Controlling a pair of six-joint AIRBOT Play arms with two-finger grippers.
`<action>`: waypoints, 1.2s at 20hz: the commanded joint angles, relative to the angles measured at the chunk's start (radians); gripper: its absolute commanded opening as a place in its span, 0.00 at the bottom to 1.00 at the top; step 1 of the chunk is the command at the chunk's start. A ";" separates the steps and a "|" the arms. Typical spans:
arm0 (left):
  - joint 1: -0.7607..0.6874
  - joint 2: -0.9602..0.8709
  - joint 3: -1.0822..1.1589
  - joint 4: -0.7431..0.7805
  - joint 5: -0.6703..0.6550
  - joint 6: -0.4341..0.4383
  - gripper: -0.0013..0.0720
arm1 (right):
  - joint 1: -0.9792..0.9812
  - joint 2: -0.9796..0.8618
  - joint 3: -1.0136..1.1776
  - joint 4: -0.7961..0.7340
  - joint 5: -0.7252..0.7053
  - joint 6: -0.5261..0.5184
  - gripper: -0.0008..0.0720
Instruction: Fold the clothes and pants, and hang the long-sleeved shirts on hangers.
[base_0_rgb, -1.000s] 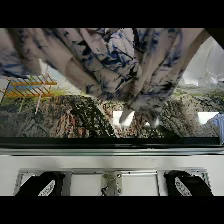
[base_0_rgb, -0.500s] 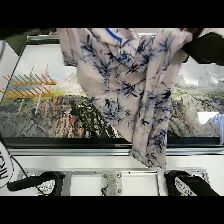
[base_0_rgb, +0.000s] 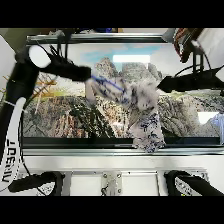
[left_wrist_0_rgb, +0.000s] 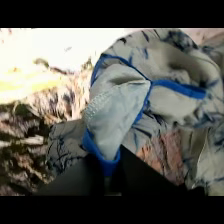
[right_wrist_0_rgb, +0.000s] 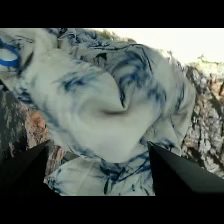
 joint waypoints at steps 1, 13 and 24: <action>-0.059 0.116 -0.299 0.051 -0.023 0.009 0.96 | -0.004 0.020 -0.058 -0.016 0.059 -0.009 0.92; 0.101 0.095 -0.645 -0.094 0.304 0.002 0.94 | 0.116 0.095 -0.058 0.060 0.060 -0.006 0.61; 0.090 -0.126 -0.643 -0.193 0.426 0.055 0.45 | 0.425 -0.218 0.020 0.056 -0.151 -0.009 0.61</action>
